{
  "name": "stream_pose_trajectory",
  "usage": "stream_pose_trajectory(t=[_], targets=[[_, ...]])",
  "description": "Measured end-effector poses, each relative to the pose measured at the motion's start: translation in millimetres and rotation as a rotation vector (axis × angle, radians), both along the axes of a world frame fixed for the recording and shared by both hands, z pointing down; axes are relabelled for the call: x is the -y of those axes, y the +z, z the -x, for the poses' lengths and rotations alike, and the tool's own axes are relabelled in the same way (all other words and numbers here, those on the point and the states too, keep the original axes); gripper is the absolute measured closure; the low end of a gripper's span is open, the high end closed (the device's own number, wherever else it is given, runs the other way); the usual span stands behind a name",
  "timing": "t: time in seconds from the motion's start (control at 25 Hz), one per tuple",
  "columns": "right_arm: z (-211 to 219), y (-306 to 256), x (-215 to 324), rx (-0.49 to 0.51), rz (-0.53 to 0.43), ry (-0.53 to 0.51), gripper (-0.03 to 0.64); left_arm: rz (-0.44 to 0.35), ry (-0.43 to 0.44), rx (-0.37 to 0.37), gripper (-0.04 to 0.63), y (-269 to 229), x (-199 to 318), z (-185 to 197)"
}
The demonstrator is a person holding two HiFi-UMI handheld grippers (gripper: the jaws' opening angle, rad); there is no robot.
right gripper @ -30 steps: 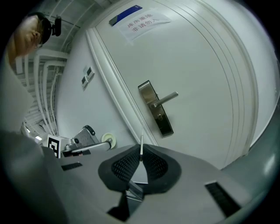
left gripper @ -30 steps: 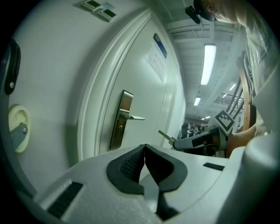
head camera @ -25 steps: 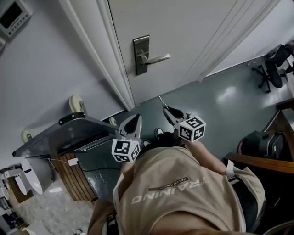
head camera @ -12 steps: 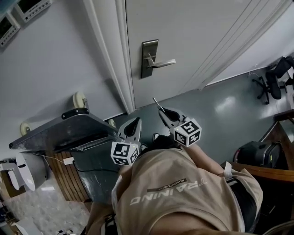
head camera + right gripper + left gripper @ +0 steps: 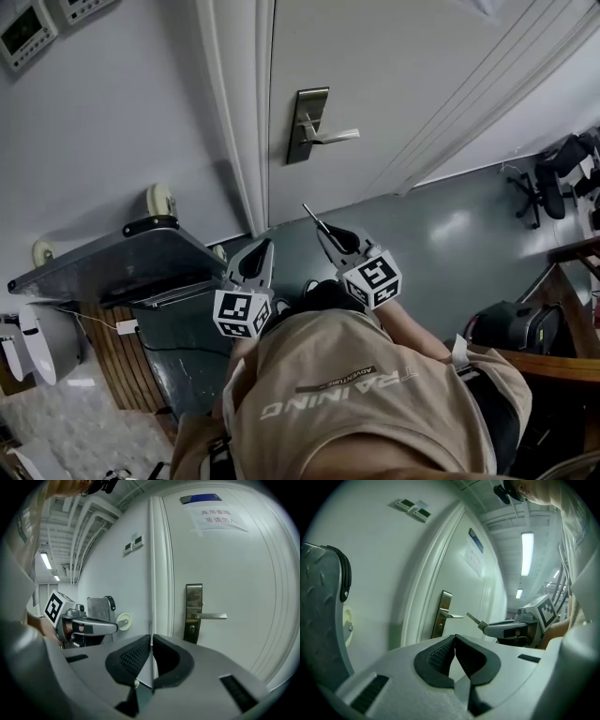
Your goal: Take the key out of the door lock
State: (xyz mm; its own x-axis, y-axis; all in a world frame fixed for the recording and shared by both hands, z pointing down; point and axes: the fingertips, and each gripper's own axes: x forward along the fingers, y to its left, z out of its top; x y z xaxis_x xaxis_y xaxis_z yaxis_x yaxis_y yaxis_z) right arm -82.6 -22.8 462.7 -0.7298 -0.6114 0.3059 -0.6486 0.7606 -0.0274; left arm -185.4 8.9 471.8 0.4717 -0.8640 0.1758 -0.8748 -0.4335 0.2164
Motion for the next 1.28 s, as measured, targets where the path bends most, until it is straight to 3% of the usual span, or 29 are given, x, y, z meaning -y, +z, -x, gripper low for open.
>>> stream_pose_trajectory(t=[0.32,0.52,0.68,0.96,1.28], targets=[[-16.6,-17.6,21.8,0.051,-0.038,0.086,0.589,-0.025,0.014,0.014,0.586,-7.9,22.3,4.6],[-11.9,-12.0,28.2,0.059,-0.031,0.072,0.589,-0.077,0.054,0.032,0.586,-24.6,34.7,-6.9],[3.3,-4.9,36.9,0.082,-0.001,0.044,0.589,-0.072,0.040,0.039,0.586,-24.3,37.3,-1.6],[28.8,-10.0,41.9,0.073,-0.032,-0.013,0.589,-0.063,0.038,0.059,0.586,-19.9,37.2,13.1],[11.1,-16.8,50.3,0.064,-0.039,0.045,0.589,-0.116,0.081,0.091,0.586,-45.0,47.5,12.1]])
